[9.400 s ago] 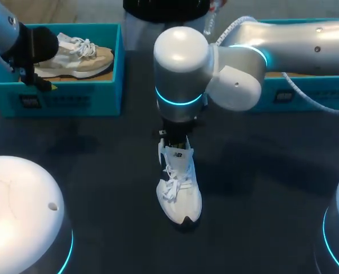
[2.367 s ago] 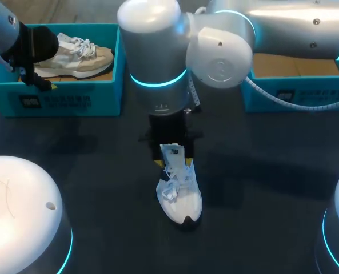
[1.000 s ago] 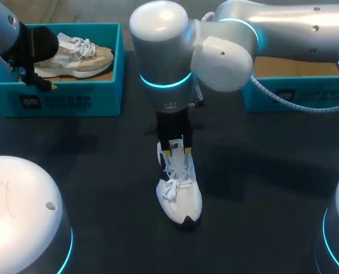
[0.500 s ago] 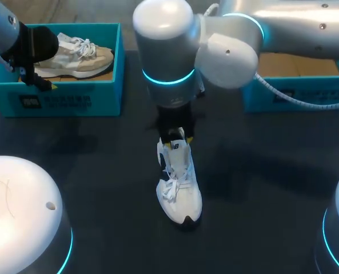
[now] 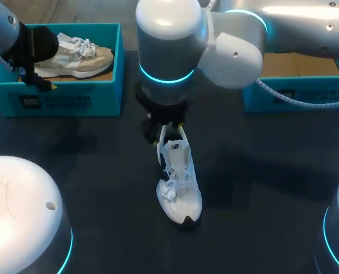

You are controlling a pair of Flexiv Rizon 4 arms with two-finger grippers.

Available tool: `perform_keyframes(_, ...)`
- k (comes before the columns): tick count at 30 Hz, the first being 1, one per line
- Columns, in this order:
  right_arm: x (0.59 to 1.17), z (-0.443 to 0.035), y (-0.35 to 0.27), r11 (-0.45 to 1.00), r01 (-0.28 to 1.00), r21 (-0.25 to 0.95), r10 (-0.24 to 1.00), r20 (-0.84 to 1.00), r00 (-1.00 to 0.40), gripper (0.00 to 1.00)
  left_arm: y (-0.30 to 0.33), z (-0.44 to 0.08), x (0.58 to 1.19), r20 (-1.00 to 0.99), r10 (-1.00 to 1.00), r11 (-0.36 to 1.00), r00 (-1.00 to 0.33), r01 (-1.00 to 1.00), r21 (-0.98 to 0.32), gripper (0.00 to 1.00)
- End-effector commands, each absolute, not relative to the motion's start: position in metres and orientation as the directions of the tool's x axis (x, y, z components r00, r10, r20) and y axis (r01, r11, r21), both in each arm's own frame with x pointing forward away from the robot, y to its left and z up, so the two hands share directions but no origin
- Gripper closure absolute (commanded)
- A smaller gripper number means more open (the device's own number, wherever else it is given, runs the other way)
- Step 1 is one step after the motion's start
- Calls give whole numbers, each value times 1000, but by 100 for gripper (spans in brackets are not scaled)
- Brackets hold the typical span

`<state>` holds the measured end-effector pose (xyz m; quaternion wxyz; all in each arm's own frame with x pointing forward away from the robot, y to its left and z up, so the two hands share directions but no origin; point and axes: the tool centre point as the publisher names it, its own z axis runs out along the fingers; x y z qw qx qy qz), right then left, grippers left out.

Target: Take the shoe out of the shoebox, open the shoe tongue, remove and reinsert the insole, then place the shoe into the shoebox

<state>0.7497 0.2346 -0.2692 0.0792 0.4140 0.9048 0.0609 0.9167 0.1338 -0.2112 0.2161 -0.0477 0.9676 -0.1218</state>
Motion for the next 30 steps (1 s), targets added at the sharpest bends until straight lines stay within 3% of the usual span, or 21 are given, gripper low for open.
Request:
perform_keyframes(1,749,-270,232,760,621,192,644,-99,-758,0,134,-211,916,-407,-145,967,-902,-41,-253,0)
perform_keyframes(10,749,-270,232,760,621,192,644,-99,-758,0,134,-211,916,-407,-145,967,-902,-41,-253,0)
perform_keyframes(13,758,-268,232,833,508,217,542,-139,-829,0,134,-211,916,-407,-145,967,-902,-41,-253,0)
perform_keyframes(19,783,-270,223,926,354,130,372,-155,-915,0,134,-211,916,-407,-145,967,-902,-41,-253,0)
perform_keyframes(24,805,-281,217,960,275,58,281,-167,-945,0,134,-211,916,-407,-145,967,-902,-41,-253,0)
perform_keyframes(30,830,-300,211,978,198,63,206,-179,-962,0,134,-211,916,-407,-145,967,-902,-41,-253,0)
